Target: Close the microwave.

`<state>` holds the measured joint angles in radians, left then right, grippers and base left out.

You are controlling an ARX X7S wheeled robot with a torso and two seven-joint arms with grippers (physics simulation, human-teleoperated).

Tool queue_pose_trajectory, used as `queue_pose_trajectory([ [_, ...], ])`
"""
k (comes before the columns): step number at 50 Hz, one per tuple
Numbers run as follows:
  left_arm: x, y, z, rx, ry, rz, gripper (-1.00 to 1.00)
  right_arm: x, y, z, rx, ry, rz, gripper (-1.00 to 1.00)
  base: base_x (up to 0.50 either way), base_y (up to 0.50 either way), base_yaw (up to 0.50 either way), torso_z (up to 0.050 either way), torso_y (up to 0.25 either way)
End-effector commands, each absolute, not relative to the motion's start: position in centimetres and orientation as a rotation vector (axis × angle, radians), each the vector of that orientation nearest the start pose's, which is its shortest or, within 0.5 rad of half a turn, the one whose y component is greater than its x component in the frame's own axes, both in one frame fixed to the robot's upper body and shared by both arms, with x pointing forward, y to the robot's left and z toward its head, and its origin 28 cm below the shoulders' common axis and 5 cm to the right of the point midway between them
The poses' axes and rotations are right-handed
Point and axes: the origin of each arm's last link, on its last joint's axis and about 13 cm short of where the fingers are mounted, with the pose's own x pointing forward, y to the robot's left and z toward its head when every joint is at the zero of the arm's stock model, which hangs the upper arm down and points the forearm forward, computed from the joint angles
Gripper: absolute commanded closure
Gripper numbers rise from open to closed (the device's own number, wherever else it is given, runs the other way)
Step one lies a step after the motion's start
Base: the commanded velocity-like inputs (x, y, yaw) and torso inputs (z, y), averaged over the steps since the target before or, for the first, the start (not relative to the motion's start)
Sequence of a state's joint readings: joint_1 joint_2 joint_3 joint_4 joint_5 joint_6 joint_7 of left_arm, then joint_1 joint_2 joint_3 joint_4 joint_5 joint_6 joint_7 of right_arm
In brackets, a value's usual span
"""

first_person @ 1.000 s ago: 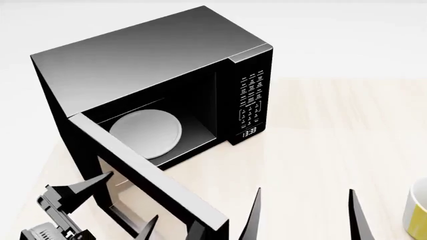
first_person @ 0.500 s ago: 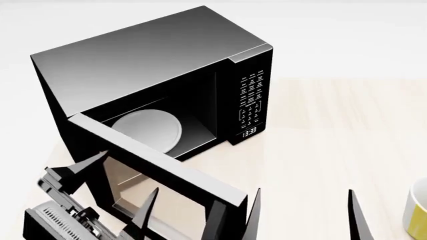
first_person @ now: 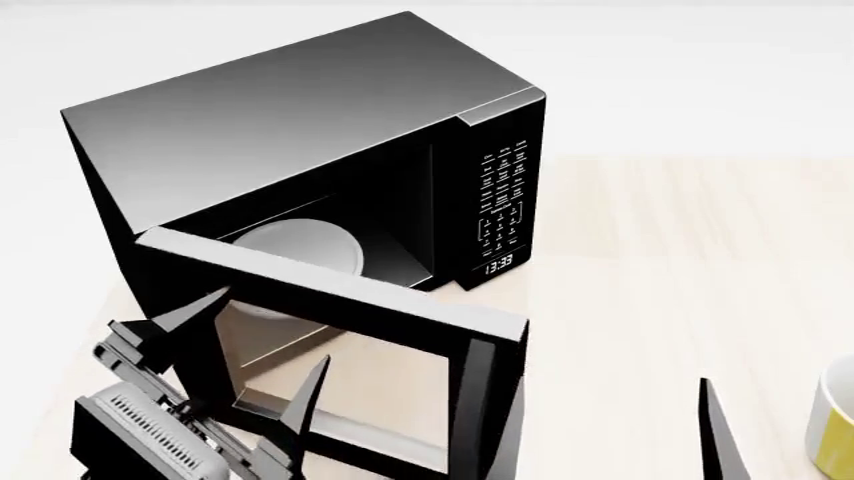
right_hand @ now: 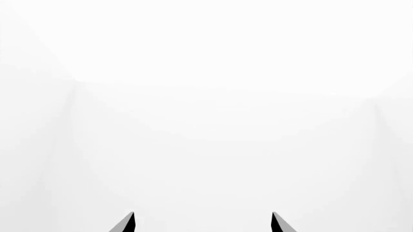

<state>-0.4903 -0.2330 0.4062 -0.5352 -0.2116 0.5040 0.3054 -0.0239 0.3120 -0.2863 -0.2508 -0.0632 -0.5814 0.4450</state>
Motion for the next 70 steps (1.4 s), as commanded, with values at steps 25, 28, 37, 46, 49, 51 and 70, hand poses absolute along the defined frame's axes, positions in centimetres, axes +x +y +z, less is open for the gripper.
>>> queue_pose_trajectory([
  [25, 33.2, 21.2, 5.4, 0.165, -0.391, -0.440, -1.00, 19.3, -9.5, 9.0, -0.068, -0.790, -0.013, -1.00, 0.00, 0.00, 0.00, 0.000, 0.000],
  [28, 33.3, 21.2, 5.4, 0.165, -0.393, -0.428, -1.00, 19.3, -9.5, 9.0, -0.068, -0.791, -0.013, -1.00, 0.00, 0.00, 0.00, 0.000, 0.000],
  [37, 33.8, 21.1, 5.4, 0.163, -0.393, -0.403, -1.00, 19.3, -9.6, 9.0, -0.069, -0.792, -0.014, -1.00, 0.00, 0.00, 0.00, 0.000, 0.000],
  [46, 34.3, 21.0, 5.6, 0.166, -0.403, -0.362, -1.00, 19.2, -9.5, 9.1, -0.069, -0.792, -0.014, -1.00, 0.00, 0.00, 0.00, 0.000, 0.001],
  [49, 34.4, 21.0, 5.6, 0.166, -0.404, -0.351, -1.00, 19.3, -9.6, 9.1, -0.069, -0.790, -0.014, -1.00, 0.00, 0.00, 0.00, 0.000, 0.000],
  [51, 34.5, 20.9, 5.5, 0.166, -0.405, -0.345, -1.00, 19.3, -9.6, 9.1, -0.070, -0.791, -0.014, -1.00, 0.00, 0.00, 0.00, 0.000, 0.000],
  [70, 35.5, 20.9, 5.6, 0.175, -0.423, -0.258, -1.00, 19.3, -9.6, 9.0, -0.067, -0.786, -0.015, -1.00, 0.00, 0.00, 0.00, 0.000, 0.001],
])
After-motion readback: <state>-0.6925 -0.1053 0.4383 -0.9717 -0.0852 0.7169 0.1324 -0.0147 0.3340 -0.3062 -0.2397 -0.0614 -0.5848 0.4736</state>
